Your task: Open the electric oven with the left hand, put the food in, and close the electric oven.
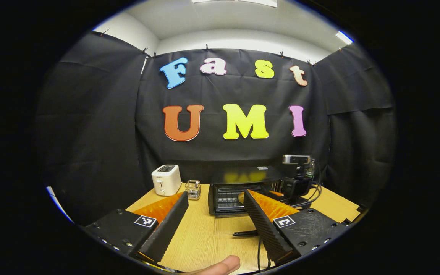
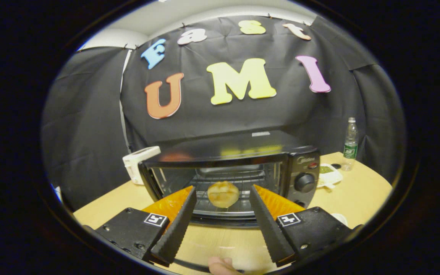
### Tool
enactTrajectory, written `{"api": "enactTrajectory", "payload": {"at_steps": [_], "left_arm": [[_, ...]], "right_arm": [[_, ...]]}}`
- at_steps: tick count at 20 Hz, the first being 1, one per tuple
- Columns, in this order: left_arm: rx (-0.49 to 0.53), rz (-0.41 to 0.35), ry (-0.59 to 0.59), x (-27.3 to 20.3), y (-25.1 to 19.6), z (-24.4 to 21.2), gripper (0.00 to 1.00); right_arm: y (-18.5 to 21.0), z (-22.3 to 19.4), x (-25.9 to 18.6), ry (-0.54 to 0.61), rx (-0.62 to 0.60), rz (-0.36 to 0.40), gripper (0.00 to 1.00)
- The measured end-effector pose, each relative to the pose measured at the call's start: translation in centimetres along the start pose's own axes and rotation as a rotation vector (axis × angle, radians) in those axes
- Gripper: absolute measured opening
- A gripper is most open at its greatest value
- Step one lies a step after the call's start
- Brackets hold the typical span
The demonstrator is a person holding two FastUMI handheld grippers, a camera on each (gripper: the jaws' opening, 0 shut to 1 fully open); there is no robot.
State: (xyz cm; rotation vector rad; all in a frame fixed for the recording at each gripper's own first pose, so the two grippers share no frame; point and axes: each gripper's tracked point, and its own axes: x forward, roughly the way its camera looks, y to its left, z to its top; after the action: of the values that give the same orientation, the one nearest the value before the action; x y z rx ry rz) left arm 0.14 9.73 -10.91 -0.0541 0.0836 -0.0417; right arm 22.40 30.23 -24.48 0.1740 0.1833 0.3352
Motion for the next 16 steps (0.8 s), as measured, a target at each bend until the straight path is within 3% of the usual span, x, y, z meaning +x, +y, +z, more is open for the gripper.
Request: {"api": "enactTrajectory", "payload": {"at_steps": [1,4,8,9,11,12,14,16], "left_arm": [[-0.006,-0.003,0.007,-0.1,-0.3,-0.1,0.95],[-0.028,-0.009,0.019,0.2,-0.8,-0.6,0.95],[-0.017,-0.014,0.036,1.3,-1.8,-1.7,0.95],[-0.015,-0.013,0.041,1.7,-2.0,-2.1,0.95],[-0.015,-0.034,0.056,2.5,-3.1,-2.9,0.95],[-0.015,-0.047,0.066,2.8,-3.7,-3.4,0.95],[-0.026,-0.078,0.084,3.5,-5.0,-4.4,1.00],[-0.036,-0.104,0.110,4.3,-6.3,-5.6,0.95]], "right_arm": [[-0.3,1.1,-1.4,-0.016,0.004,-0.003,0.87],[-2.0,4.5,-5.9,-0.057,-0.019,-0.035,0.90],[-4.3,9.6,-11.8,-0.120,-0.044,-0.082,0.87],[-4.8,11.3,-13.5,-0.141,-0.051,-0.093,0.90],[-6.1,14.3,-16.5,-0.186,-0.066,-0.121,0.90],[-6.8,15.5,-18.1,-0.211,-0.069,-0.138,0.86],[-8.6,17.9,-20.8,-0.248,-0.083,-0.188,0.90],[-9.7,20.0,-23.2,-0.271,-0.101,-0.222,0.90]]}}
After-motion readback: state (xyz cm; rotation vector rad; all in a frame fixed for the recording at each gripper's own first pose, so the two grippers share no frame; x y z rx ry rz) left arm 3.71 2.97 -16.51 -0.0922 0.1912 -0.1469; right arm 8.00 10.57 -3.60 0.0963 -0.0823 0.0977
